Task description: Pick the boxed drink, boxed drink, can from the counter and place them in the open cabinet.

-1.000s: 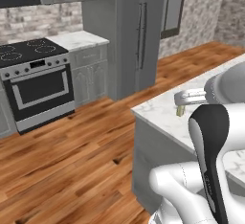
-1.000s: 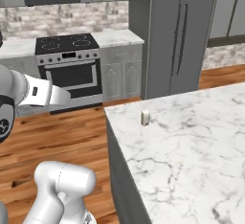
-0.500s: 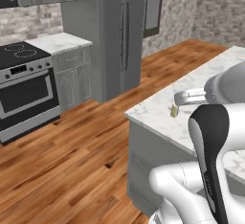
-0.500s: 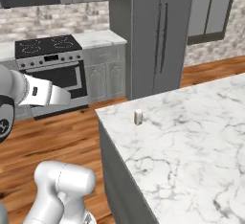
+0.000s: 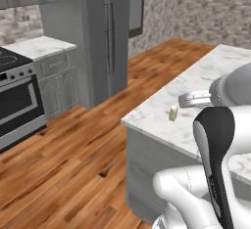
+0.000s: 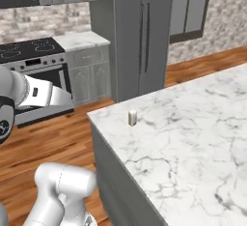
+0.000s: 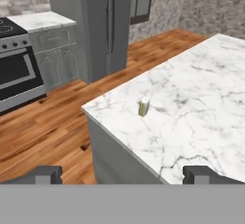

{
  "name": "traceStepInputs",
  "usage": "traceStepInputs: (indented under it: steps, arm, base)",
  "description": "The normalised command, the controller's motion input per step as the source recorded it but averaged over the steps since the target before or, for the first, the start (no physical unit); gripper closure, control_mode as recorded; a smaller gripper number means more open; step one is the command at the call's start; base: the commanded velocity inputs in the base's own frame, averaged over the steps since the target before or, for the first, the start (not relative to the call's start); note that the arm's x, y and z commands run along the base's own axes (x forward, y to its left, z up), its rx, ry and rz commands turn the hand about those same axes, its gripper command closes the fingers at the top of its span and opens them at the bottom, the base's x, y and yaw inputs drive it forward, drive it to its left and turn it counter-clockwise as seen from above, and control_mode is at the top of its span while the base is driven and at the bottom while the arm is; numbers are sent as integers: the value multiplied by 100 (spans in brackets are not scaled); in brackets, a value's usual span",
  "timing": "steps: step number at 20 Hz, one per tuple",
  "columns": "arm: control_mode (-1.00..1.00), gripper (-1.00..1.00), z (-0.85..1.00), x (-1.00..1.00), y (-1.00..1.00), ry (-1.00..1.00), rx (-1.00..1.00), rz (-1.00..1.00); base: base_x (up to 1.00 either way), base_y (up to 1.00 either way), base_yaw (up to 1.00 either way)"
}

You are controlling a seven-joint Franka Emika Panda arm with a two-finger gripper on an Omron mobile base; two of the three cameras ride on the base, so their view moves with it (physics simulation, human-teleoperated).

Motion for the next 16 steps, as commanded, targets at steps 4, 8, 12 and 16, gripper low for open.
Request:
traceStepInputs:
  steps: [4,8,12,16]
  arm:
    - [100,-100,0,0,0,0,0,0]
    - [100,-100,0,0,0,0,0,0]
    - [100,-100,0,0,0,0,0,0]
    - [100,-100,0,0,0,0,0,0]
  base:
    - [15,0,-32]
    - [13,0,-31]
    - [5,0,-31]
    - [5,0,-31]
